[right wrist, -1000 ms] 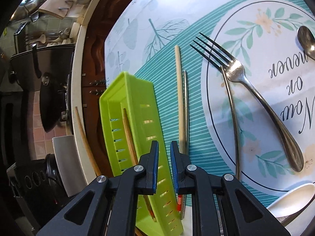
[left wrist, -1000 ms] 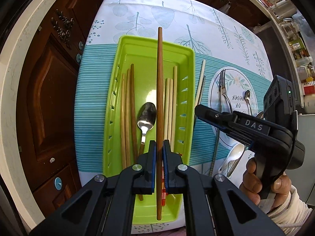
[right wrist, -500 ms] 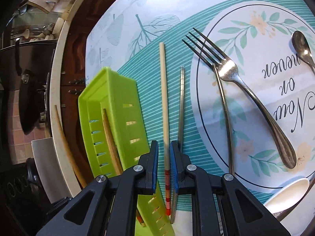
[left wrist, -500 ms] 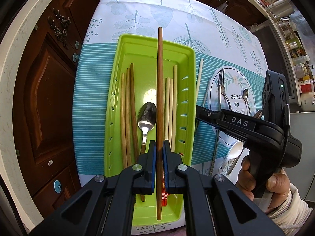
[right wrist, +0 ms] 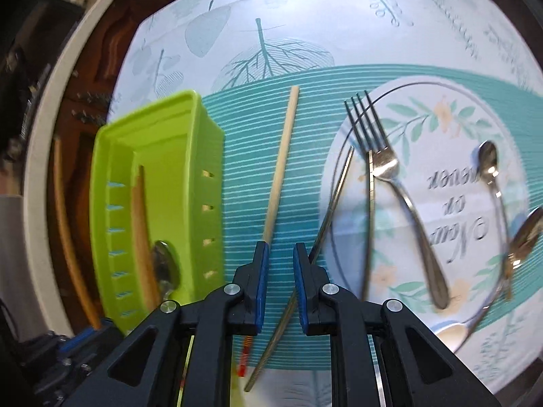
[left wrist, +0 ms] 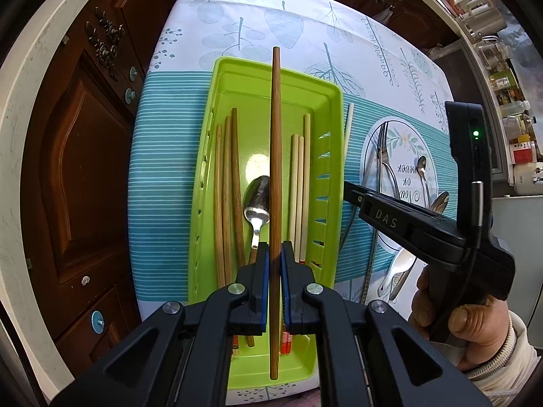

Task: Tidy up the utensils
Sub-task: 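Hold the chopstick over the green tray with the left gripper while the right gripper grasps a red-striped chopstick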

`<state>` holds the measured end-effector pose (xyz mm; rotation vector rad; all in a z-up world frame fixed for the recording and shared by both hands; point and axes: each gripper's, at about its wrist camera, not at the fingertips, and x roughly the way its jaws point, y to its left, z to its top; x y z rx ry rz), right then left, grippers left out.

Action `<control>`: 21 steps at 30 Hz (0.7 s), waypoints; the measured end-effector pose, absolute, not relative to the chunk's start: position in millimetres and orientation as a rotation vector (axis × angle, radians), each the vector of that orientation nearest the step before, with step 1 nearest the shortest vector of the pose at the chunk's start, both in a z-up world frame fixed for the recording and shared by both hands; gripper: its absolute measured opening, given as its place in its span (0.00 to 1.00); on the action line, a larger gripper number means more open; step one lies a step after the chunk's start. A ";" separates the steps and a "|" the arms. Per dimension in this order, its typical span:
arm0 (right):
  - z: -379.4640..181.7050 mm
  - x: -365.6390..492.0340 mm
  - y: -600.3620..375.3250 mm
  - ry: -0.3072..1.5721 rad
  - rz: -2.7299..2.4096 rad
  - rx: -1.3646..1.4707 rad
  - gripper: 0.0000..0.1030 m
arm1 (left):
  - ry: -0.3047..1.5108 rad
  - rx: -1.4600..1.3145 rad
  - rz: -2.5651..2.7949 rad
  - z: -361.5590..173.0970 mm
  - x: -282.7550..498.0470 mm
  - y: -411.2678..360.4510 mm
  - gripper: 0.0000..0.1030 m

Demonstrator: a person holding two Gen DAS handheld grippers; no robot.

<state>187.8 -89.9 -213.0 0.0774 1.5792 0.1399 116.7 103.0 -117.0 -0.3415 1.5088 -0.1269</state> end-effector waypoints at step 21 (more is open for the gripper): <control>-216.4 199.0 -97.5 1.641 0.123 0.281 0.22 | 1.500 -0.365 -0.151 -114.6 117.0 117.8 0.04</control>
